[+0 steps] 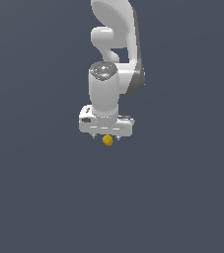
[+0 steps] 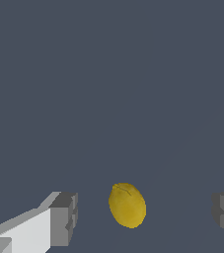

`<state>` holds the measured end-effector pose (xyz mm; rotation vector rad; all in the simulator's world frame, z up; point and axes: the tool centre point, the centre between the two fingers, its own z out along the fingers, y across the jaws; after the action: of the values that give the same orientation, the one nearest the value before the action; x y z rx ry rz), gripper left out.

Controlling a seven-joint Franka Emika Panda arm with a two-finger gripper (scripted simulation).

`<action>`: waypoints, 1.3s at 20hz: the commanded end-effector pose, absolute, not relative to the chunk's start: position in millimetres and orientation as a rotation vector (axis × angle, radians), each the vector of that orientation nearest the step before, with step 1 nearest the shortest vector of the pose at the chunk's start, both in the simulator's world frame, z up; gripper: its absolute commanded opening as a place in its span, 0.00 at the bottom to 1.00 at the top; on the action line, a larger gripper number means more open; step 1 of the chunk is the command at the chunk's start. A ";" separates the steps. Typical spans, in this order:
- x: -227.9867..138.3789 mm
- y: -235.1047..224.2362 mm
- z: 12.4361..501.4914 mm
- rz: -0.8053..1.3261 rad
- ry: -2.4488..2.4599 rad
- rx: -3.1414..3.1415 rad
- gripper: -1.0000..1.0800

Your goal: Pick up the object and move it to a goal position.

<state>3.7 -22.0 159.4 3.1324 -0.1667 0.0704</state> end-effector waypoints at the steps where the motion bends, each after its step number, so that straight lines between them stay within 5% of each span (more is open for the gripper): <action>1: -6.1 -21.0 145.0 0.058 -0.221 3.132 0.96; 13: -58.6 -19.3 83.9 0.005 -0.487 3.104 0.96; 26: -64.2 -19.4 62.9 0.000 -0.510 3.100 0.96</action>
<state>-63.5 -19.1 68.7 3.1004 -0.5083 0.0012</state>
